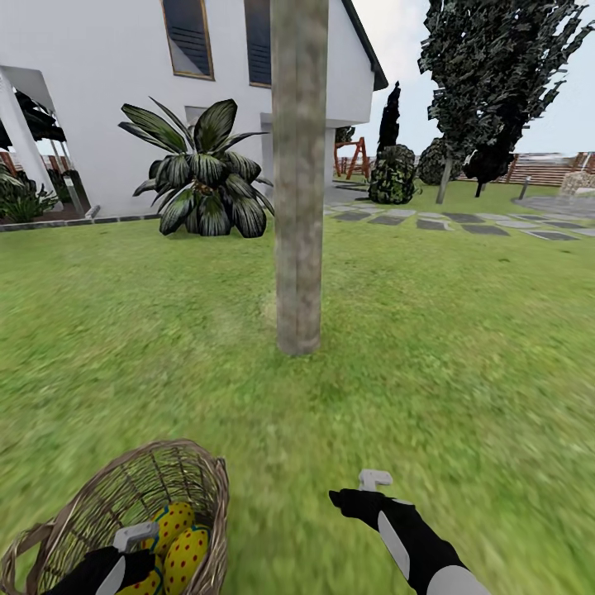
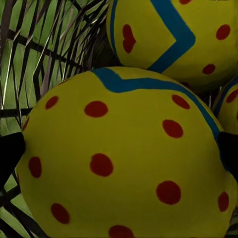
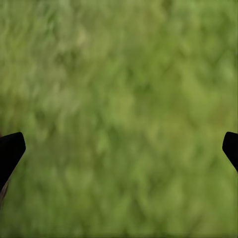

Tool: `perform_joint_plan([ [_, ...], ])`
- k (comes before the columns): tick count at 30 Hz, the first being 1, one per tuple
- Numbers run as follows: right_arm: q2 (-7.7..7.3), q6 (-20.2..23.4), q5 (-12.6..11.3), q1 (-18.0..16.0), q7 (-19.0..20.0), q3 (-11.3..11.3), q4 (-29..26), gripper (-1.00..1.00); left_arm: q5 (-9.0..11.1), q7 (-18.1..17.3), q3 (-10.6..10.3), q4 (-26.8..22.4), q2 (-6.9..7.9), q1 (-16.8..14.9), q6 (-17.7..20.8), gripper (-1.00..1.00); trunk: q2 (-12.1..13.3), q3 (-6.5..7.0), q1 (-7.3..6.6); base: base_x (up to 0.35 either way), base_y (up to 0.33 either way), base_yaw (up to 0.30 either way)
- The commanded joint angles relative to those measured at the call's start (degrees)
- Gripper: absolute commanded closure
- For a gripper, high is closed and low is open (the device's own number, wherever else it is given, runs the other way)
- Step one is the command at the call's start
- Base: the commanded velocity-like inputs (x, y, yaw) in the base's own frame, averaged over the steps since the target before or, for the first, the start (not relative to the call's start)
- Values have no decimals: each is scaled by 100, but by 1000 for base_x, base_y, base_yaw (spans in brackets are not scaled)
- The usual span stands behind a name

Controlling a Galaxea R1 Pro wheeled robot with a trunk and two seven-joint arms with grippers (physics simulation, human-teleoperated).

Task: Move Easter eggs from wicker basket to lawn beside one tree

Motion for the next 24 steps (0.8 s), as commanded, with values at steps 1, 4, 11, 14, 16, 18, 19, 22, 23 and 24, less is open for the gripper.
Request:
perform_joint_plan([
  [1,4,36,-46,-1,15,-24,-10,-100,23,4,23,98,-4,6,28,100,-1,-6,-1,0,0,0],
  [4,5,35,-46,-1,18,-24,-10,-100,19,5,23,102,-4,4,28,100,0,16,-3,0,0,0],
  [11,5,36,-46,-1,24,-24,-10,-100,15,5,23,106,-4,4,28,100,1,38,-6,0,0,0],
  [14,5,34,-46,-1,24,-24,-10,-100,14,3,23,106,-4,3,31,100,4,83,-11,0,0,0],
  [16,5,37,-46,-1,24,-24,-10,-100,14,4,23,106,-4,7,34,100,4,83,-11,0,0,0],
  [18,5,37,-46,-1,24,-24,-10,-100,14,-2,23,106,-4,4,43,100,4,83,-11,0,0,0],
  [19,5,36,-46,-1,24,-24,-10,-100,16,-1,23,103,-4,4,97,100,4,83,-11,0,0,0],
  [22,5,38,-46,-1,24,-24,-10,-100,22,3,17,91,-4,3,207,100,4,83,-11,0,0,0],
  [23,5,38,-46,-1,24,-24,-10,-100,23,1,16,90,-4,3,219,100,4,83,-11,0,0,0],
  [24,5,38,-46,-1,24,-24,-10,-100,21,1,15,89,-4,3,228,100,4,83,-11,0,0,0],
])
